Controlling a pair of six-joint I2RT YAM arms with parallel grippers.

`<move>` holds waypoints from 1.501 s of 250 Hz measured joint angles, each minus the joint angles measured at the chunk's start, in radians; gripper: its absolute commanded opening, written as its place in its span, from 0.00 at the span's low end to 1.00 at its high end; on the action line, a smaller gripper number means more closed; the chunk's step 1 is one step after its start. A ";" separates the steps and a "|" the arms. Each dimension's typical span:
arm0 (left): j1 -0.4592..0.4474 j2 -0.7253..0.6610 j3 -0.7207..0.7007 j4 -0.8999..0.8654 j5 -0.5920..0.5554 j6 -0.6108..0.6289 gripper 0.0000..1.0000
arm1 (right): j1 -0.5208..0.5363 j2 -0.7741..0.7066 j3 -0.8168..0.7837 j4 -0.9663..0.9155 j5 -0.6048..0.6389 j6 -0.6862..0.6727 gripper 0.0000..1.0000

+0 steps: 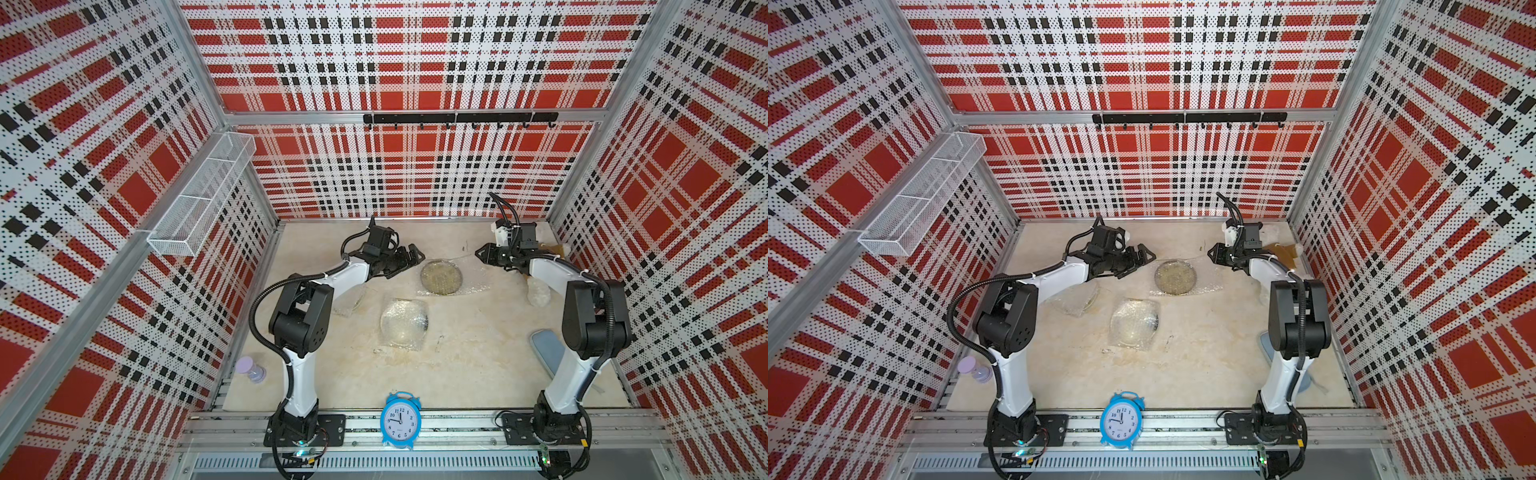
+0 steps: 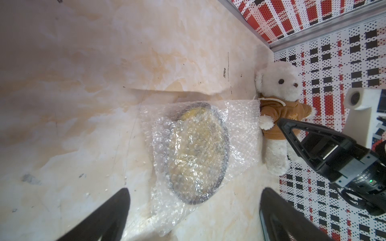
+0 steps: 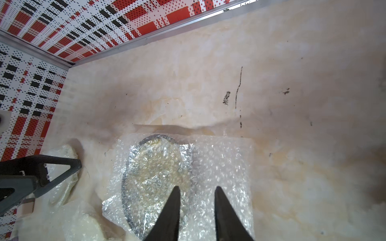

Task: Unpack dinner plates from bubble wrap
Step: Unwrap the bubble wrap at the center of the board.

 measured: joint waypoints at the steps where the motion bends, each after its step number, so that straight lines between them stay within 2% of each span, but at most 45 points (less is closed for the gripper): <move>1: 0.000 0.000 0.000 0.000 0.000 0.000 0.99 | 0.000 0.000 0.001 -0.002 0.000 -0.002 0.40; 92: 0.000 0.000 0.000 0.000 -0.001 0.000 0.99 | -0.021 0.105 0.135 -0.063 0.028 -0.027 0.39; 343: 0.000 0.000 0.000 -0.008 -0.008 0.000 0.99 | 0.005 0.195 0.161 -0.101 0.023 -0.031 0.37; 375: 0.000 0.000 0.000 -0.008 -0.009 0.000 0.99 | 0.005 0.195 0.166 -0.100 0.022 -0.031 0.35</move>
